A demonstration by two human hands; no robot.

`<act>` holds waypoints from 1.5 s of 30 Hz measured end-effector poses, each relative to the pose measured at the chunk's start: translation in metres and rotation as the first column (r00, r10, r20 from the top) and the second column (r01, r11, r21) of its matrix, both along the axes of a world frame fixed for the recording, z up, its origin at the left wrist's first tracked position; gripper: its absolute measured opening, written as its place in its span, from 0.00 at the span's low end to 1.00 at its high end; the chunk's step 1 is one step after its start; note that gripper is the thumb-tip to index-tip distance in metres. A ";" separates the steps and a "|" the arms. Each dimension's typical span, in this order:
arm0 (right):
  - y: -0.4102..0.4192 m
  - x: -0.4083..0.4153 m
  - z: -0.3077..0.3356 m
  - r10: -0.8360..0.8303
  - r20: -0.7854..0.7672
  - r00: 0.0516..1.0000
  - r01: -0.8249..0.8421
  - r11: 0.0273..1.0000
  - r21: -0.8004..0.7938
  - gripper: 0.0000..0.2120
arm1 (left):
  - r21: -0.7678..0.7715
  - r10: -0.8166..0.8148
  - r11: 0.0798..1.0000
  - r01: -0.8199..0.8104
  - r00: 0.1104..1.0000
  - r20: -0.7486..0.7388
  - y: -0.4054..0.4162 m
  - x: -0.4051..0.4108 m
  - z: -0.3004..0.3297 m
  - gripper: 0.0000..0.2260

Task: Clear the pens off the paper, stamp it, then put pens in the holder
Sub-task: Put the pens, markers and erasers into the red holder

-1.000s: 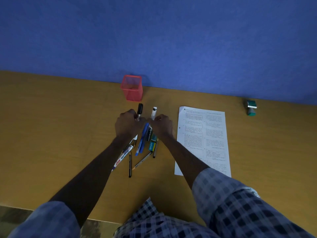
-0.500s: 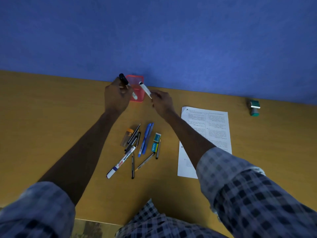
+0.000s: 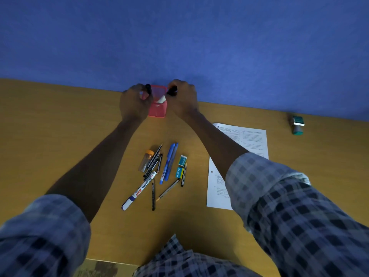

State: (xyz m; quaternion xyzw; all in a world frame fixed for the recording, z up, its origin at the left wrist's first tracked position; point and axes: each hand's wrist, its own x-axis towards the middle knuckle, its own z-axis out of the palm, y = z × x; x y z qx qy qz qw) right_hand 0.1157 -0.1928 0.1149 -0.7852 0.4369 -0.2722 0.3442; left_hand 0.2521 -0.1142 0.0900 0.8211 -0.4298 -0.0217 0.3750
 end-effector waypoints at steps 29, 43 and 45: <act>0.057 -0.057 -0.085 0.030 -0.451 0.892 0.087 0.968 0.237 0.13 | 0.352 -0.100 0.921 0.168 0.974 -0.204 0.063 -0.065 -0.057 0.04; 0.080 -0.055 -0.096 -0.027 -0.498 0.867 0.143 0.970 0.196 0.10 | 0.482 -0.182 0.848 0.222 0.975 -0.130 0.068 -0.105 -0.076 0.09; 0.080 -0.053 -0.094 -0.017 -0.498 0.867 0.134 0.970 0.201 0.10 | 0.489 -0.205 0.838 0.242 0.970 -0.129 0.065 -0.106 -0.074 0.08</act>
